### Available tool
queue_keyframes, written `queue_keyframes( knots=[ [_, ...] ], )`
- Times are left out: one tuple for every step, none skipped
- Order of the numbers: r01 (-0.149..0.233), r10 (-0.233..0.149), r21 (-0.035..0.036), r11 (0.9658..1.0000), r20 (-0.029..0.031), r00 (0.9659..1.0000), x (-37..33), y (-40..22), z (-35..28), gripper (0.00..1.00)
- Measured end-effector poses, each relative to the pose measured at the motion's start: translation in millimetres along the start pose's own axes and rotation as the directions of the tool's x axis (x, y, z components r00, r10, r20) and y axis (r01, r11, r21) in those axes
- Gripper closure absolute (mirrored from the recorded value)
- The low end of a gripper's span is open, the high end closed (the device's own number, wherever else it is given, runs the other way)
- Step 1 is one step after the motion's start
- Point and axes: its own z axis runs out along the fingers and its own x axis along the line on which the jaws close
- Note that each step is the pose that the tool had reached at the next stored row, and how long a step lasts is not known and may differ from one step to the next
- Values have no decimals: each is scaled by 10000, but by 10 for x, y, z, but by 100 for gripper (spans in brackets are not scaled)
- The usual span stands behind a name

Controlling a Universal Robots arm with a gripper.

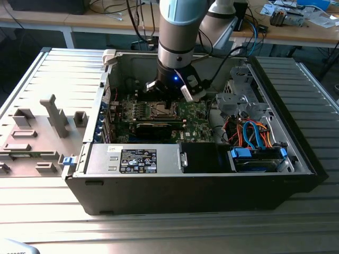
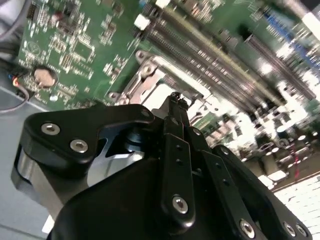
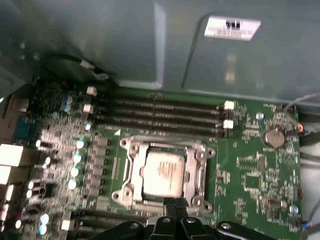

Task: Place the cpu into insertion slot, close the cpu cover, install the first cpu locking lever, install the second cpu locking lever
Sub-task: 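Install the second cpu locking lever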

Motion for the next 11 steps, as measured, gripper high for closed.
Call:
queue_keyframes(
  knots=[
    [0, 0, -5, 10000, 1, 10000, 6, -36, -4, 89],
    [1, -1, -7, 10000, 1, 10000, 12, -70, -7, 89],
    [1, -1, -12, 10000, 1, 10000, 17, -95, -6, 89],
    [0, 0, -22, 10000, 3, 10000, 24, -108, 2, 89],
    [-2, 2, -45, 10000, 6, 10000, 36, -120, 15, 89],
    [0, 0, -67, 10000, 8, 10000, 45, -127, 23, 89],
    [1, -1, -94, 10000, 11, 10000, 60, -135, 31, 89],
    [2, -2, -119, 9999, 13, 10000, 78, -143, 38, 89],
    [2, -2, -146, 9999, 17, 10000, 93, -151, 49, 89],
    [3, -3, -172, 9999, 20, 10000, 106, -156, 59, 89],
    [4, -3, -236, 9997, 27, 10000, 130, -161, 73, 89]
  ],
)
